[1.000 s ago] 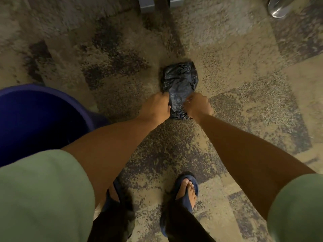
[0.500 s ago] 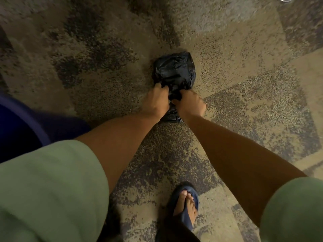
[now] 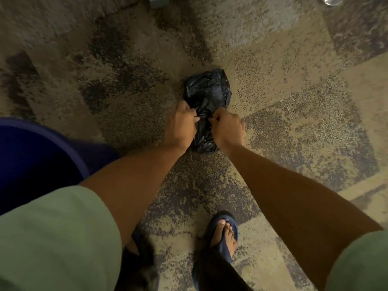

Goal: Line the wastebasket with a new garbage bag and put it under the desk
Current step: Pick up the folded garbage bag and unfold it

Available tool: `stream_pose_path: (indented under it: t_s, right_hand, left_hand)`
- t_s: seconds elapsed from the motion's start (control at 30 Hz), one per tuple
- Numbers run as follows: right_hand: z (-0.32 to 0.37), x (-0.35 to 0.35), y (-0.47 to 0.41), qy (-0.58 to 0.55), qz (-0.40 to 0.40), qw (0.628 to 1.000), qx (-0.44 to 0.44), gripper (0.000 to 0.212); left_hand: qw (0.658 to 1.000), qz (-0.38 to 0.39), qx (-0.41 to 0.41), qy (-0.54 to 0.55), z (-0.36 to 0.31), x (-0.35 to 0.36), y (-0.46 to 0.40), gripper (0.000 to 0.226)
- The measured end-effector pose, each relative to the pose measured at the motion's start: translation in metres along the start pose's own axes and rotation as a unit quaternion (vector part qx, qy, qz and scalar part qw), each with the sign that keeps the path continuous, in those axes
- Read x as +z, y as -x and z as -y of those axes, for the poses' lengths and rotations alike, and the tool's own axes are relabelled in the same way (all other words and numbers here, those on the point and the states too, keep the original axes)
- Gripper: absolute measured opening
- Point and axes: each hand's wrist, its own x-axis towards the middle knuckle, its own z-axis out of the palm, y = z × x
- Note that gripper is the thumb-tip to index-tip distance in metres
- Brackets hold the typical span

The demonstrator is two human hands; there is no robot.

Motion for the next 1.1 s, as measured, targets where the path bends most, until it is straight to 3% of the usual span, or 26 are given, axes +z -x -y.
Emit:
stream_pose_path:
  t_s: [0.23,0.37,0.5,0.63,0.77,0.83,0.9,0.97,1.1]
  right_hand:
    - [0.019,-0.067,0.045,-0.154,-0.007,0.986,-0.062,0.015]
    - [0.034,-0.116,0.060,-0.217,0.018,0.972,-0.086,0.014]
    - [0.054,-0.164,0.066,-0.288,0.046,0.957,-0.001,0.015]
    - [0.073,-0.207,0.076,-0.422,0.101,0.891,0.132,0.010]
    - [0.092,-0.248,0.094,-0.480,0.168,0.835,0.213,0.012]
    - [0.103,-0.269,0.104,-0.489,0.199,0.815,0.239,0.020]
    - [0.115,-0.291,0.116,-0.491,0.233,0.798,0.260,0.026]
    - [0.123,-0.308,0.127,-0.483,0.268,0.790,0.267,0.023]
    - [0.143,-0.337,0.141,-0.439,0.287,0.818,0.236,0.029]
  left_hand:
    - [0.997,-0.005,0.054,0.059,-0.029,-0.074,0.028,0.021]
    - [0.993,0.005,0.022,0.117,-0.037,-0.124,0.032,0.018]
    - [0.967,0.064,-0.048,0.242,-0.042,-0.171,0.031,0.028]
    - [0.913,0.109,-0.078,0.386,-0.050,-0.218,0.049,0.053]
    - [0.900,0.187,-0.040,0.392,-0.059,-0.260,0.078,0.086]
    - [0.894,0.183,-0.052,0.406,-0.066,-0.279,0.092,0.095]
    - [0.889,0.158,-0.070,0.423,-0.070,-0.298,0.108,0.091]
    - [0.905,0.121,-0.078,0.401,-0.069,-0.315,0.121,0.071]
    - [0.934,0.065,-0.104,0.335,-0.056,-0.362,0.140,0.030]
